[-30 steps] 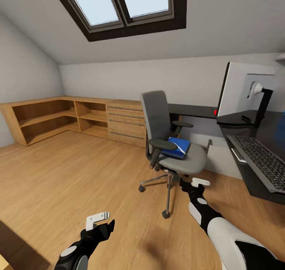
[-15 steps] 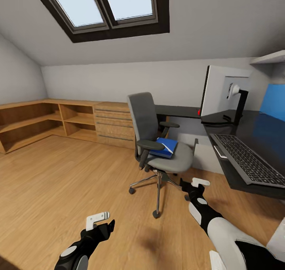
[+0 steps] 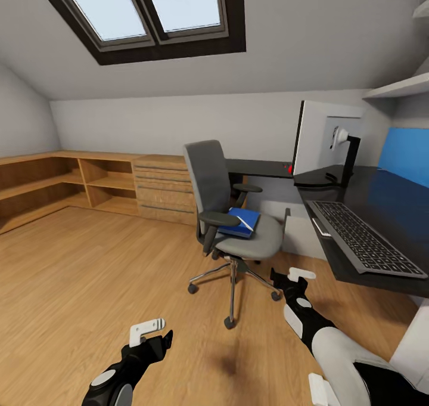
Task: In the bedroom, organize the workspace by keeping the computer under the desk, ensuring the monitor is on the desk, placing the keyboard on the desk next to the monitor, placing the mouse on the desk next to the keyboard, moving the folder from the swivel chair onto the desk next to the mouse, stacking the notebook on top of the folder with the pen on top of the notebook, and positioning the swivel chair next to the desk.
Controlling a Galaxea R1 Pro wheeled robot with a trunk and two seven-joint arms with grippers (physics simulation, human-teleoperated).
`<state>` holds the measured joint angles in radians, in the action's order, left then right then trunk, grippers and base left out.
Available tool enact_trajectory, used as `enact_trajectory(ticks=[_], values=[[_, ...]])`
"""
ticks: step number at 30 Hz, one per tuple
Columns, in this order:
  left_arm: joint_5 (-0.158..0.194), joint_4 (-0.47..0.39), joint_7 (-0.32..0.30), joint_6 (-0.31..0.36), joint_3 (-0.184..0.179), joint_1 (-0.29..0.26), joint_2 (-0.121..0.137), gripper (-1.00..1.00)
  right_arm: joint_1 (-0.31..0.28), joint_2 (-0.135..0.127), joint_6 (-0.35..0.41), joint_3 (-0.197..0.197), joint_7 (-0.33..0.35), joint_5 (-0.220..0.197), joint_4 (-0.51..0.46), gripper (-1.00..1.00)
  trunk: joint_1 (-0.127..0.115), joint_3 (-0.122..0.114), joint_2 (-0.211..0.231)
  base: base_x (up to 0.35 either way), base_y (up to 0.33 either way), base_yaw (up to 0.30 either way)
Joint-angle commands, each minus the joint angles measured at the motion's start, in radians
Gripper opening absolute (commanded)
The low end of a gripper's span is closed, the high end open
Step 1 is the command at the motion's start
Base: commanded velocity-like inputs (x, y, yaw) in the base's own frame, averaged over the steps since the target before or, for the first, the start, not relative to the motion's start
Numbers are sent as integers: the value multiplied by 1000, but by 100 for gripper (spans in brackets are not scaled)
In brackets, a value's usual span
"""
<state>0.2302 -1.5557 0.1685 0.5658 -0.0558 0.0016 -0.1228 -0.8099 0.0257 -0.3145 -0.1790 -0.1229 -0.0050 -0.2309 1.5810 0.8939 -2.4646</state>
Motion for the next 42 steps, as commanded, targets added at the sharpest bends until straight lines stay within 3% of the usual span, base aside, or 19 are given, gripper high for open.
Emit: enact_trajectory(ticks=[1,5,7,14,15,18,19,24,28,35,38,42], values=[[11,-1,8,3,-1,0,0,100,0,0,-14,-3,0,-1,1,100,0,1,0,0,0,-7],[11,-1,8,3,-1,0,0,100,0,0,-49,-10,-2,-17,-2,100,0,1,0,0,0,-2],[11,-2,7,3,-2,0,0,100,0,1,-49,-38,-2,-116,-5,100,0,1,0,0,0,0],[12,-5,7,3,-1,0,0,100,-1,1,39,-52,28,-274,-39,100,0,1,0,0,0,0],[12,-5,6,3,-1,0,0,100,-1,0,68,-54,49,-320,-52,100,0,1,0,0,0,0],[12,-5,6,3,-1,0,0,100,-1,-2,106,-56,91,-403,-64,100,0,1,0,0,0,0],[12,-5,6,3,-1,0,0,100,-1,-4,124,-56,121,-461,-69,100,0,1,0,0,0,0],[11,-4,7,3,0,0,1,100,0,-8,147,-52,189,-574,-71,100,0,1,0,0,0,0],[10,-4,8,3,0,0,1,100,0,-9,151,-52,211,-603,-69,100,0,1,0,0,0,0],[9,-4,8,3,1,0,2,100,0,-13,153,-52,226,-613,-73,100,0,1,0,0,0,0],[9,-4,8,3,1,0,2,100,0,-35,155,-52,244,-620,-73,100,0,1,0,0,0,0],[10,-4,7,3,1,0,2,100,0,-43,155,-52,247,-620,-72,100,0,1,0,19,0,0]])
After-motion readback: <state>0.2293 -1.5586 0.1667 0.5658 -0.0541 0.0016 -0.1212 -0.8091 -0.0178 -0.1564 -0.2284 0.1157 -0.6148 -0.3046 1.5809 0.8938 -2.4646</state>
